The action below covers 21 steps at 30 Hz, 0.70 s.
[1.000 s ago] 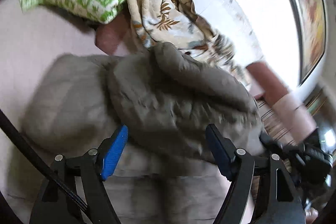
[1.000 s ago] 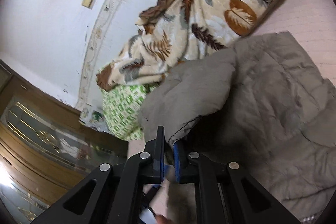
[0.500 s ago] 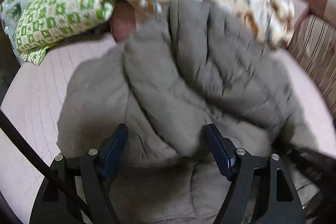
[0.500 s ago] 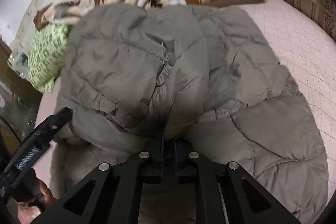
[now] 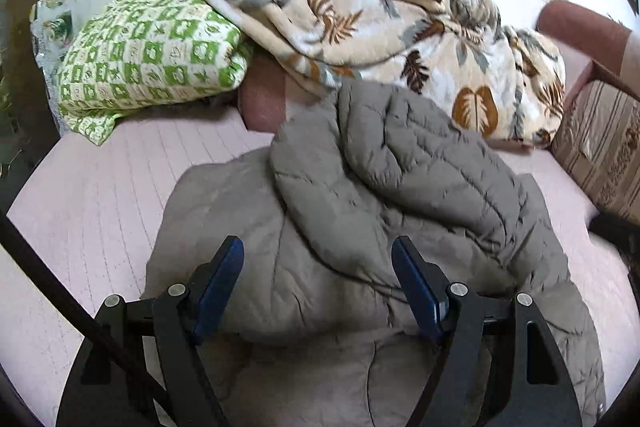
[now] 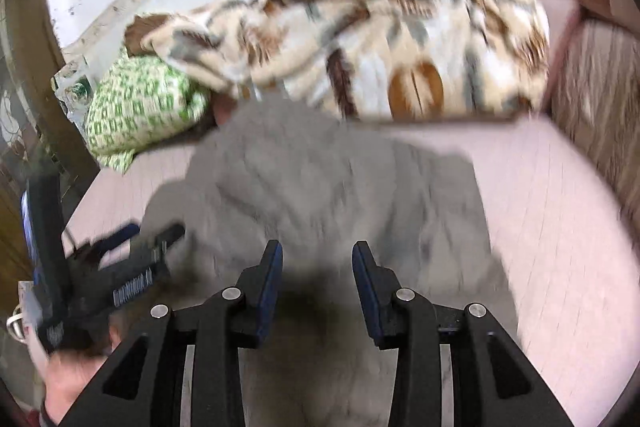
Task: Fold large clothes
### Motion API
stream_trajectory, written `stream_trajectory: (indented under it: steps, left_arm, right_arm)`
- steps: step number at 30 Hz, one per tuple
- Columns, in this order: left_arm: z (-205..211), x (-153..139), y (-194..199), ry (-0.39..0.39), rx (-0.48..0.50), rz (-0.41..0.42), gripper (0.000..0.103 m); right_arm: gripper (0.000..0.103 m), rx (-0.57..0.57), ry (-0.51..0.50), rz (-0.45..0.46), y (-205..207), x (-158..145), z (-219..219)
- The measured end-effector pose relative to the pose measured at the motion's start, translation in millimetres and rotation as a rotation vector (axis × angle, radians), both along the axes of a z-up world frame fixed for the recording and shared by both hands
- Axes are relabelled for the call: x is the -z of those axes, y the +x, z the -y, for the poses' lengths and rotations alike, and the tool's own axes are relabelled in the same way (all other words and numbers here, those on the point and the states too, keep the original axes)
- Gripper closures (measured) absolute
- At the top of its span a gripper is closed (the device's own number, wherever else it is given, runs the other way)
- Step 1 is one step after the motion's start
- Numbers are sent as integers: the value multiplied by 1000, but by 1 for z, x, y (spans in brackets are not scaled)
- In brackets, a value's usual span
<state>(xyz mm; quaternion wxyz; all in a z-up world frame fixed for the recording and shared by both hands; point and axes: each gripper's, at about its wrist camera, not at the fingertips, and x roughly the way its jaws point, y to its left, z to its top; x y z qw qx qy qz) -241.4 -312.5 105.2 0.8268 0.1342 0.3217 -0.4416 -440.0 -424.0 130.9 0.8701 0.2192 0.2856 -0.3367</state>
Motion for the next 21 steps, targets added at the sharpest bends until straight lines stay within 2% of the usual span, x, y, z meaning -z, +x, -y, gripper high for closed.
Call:
stream_trajectory:
  steps: [4,6,11,13,16,19,21]
  left_arm:
    - [8,5,3,36,-22,31,27]
    - [14,13,5,70,-27,54,27]
    - [28,39,8,164,-15,35,27]
    - [31,47,11,194,-20,15,26]
    - [34,57,15,223,-24,-1,22]
    - [32,53,15,208,-23,2,22]
    - [27,44,13,168,-24,2,22]
  right_arm:
    - [62,-25,-22,14,46,-7,24]
    - [62,-43,-49,-18,73,1,32]
    - [62,-93,-32,-165,122,53,46]
    - [62,-92,19,-228,130,80,50]
    - [62,-98,53,-260,131,107,55]
    - [62,-105,54,-266,131,108,55]
    - [62,-118,36,-273,128,98,51]
